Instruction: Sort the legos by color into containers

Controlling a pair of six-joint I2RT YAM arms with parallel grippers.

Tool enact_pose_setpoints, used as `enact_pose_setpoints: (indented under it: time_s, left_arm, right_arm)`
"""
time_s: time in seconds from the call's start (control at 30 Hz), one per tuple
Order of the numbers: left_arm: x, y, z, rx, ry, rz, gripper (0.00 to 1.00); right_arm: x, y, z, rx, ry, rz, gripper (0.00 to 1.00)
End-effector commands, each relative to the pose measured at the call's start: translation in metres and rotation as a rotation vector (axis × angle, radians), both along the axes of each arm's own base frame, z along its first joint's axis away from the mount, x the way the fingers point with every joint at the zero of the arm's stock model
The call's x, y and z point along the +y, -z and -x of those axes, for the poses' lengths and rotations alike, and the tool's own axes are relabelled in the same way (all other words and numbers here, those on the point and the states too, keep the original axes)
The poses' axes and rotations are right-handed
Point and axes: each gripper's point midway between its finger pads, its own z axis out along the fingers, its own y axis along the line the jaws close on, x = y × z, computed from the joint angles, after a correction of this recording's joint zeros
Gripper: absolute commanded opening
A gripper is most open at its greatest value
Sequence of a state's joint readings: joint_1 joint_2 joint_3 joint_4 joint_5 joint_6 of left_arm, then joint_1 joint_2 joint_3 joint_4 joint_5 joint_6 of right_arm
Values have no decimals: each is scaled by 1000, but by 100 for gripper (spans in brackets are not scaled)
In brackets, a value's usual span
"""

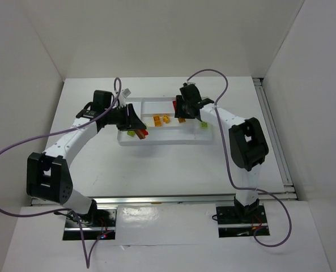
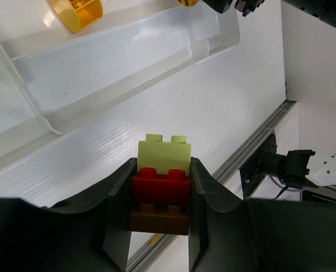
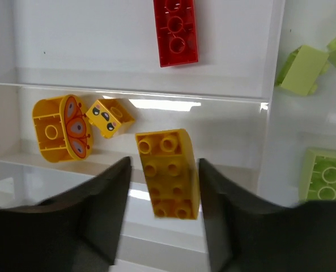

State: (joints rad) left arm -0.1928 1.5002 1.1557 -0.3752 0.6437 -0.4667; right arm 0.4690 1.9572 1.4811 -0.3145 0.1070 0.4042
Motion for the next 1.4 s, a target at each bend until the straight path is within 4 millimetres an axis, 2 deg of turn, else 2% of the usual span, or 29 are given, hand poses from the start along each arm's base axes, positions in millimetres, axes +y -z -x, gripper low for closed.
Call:
enact_pose_setpoints:
  time_s: [0.0,0.03,0.1,0.2,0.23,0.3,0.33,0.37,0.4,0.43,0.47,0.5,0.57,0.6,0.63,0.67,0.7,0.77,0.83,0.9,0.97,1.03,1.1,1.13,1.2,1.37]
  left_arm:
    - [3,-16,3,-64,7,-1,0]
    - [3,-16,3,-64,7,-1,0]
    - [2,-17,4,-63,14,5,0]
    - [1,-18,5,-61,20,12,0]
    - [1,-18,5,-61,21,12,0]
    - [-1,-26,5,-99,44,30,0]
    - [-3,-27,6,-98,55,40,0]
    - [-5,-30,7,-117,80,52,0]
    - [-11,-38,9,-141,120,92,0]
    - [-15,-40,15,-160,157,118,0]
    - [-18,-42,18,-168,181,149,0]
    - [-27,-56,20,-242,241,202,0]
    - [-36,-59,25,-258,291,257,0]
    - [-41,-68,30,-250,329,314,0]
    - [-44,-77,26,-307,357,342,0]
    - [-51,-74,29,-299,395,368,0]
    - [-55,-78,36,-284,436,402,0]
    - [-61,-87,36,-326,482,430,0]
    - [-62,-92,41,-317,528,467,0]
    - [-69,-103,50,-347,601,488,0]
    - [-74,-109,49,-363,622,483,0]
    - [-77,-101,54,-334,647,476,0]
    - [-80,-103,56,-344,659,475,0]
    - [-80,-103,56,-344,659,475,0]
    - [-79,-103,57,-347,667,481,0]
    - [-82,-102,62,-326,679,491,0]
  right_arm:
    - [3,-11,-13,-41,12,13,62]
    - [3,-6,-13,-28,12,19,68]
    - [5,-14,-16,-41,6,20,80]
    - [4,-24,-9,-47,4,25,82]
    - [3,-45,-6,-82,5,6,82]
    - [-3,-60,4,-112,6,-9,78]
    - [5,-72,14,-123,-41,-63,76]
    - [7,-120,21,-231,-82,-145,76]
    - [-1,-114,33,-223,-107,-181,76]
    - [9,-157,52,-303,-224,-305,76]
    - [10,-164,63,-310,-279,-350,81]
    - [8,-157,78,-281,-334,-377,81]
    - [14,-178,109,-292,-479,-464,81]
    - [15,-173,121,-271,-510,-481,82]
    - [14,-175,127,-269,-531,-496,82]
    - [16,-185,139,-286,-579,-522,82]
    - [17,-179,147,-264,-590,-544,82]
    - [24,-190,162,-276,-666,-604,82]
    - [28,-189,171,-251,-699,-658,82]
    - [31,-190,170,-257,-710,-681,82]
    - [33,-191,170,-258,-720,-693,82]
    - [38,-195,172,-263,-743,-699,82]
    - [44,-195,173,-252,-775,-715,82]
    - [48,-201,177,-263,-805,-723,82]
    - [51,-195,175,-236,-816,-730,82]
    - [59,-197,185,-229,-894,-758,74]
